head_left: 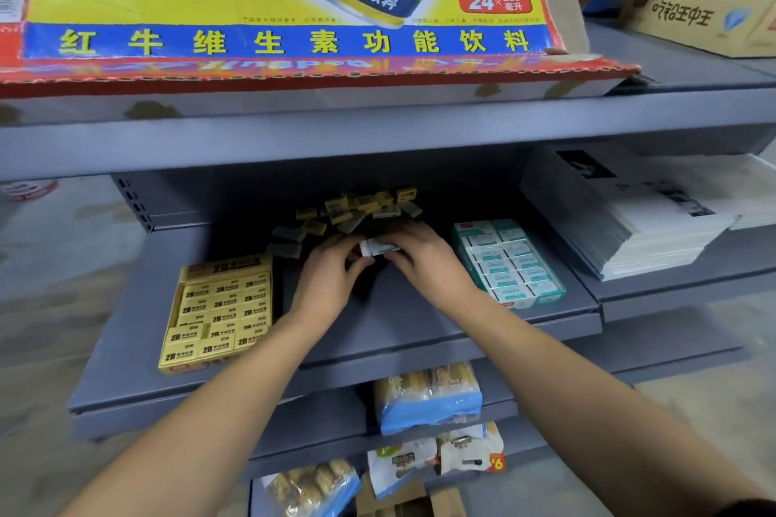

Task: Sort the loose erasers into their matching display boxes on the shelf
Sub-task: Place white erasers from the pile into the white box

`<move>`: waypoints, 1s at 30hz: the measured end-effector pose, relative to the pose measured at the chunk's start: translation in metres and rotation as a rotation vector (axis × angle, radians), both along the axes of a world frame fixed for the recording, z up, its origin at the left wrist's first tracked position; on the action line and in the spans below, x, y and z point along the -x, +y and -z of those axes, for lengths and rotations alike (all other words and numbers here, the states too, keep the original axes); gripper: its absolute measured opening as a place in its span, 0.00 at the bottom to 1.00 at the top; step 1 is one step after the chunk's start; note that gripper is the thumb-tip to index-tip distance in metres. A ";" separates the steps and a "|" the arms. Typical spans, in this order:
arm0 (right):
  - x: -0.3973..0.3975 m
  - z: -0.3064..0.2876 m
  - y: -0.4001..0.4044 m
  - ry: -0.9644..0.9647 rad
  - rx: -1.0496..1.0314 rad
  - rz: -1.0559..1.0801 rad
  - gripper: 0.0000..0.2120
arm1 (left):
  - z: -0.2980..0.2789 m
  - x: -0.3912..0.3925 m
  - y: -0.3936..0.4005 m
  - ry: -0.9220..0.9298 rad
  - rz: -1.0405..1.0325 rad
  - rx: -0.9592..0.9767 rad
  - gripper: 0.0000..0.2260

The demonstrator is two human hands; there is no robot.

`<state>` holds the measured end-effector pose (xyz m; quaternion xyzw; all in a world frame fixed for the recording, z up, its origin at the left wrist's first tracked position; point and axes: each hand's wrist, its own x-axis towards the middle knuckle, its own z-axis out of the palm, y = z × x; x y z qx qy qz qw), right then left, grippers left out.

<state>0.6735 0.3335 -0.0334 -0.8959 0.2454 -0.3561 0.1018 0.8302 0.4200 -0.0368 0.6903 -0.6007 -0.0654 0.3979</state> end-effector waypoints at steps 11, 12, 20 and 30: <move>0.077 -0.002 -0.032 -0.004 -0.095 0.223 0.08 | 0.003 0.057 -0.048 0.012 0.098 -0.079 0.17; 0.083 -0.001 -0.034 0.002 -0.094 0.236 0.08 | 0.003 0.062 -0.051 0.014 0.109 -0.085 0.17; 0.133 0.004 -0.048 0.135 -0.165 0.394 0.10 | 0.005 0.096 -0.070 0.026 0.115 -0.096 0.17; 0.121 0.008 -0.046 0.196 -0.167 0.335 0.11 | 0.013 0.095 -0.065 0.035 0.089 -0.086 0.16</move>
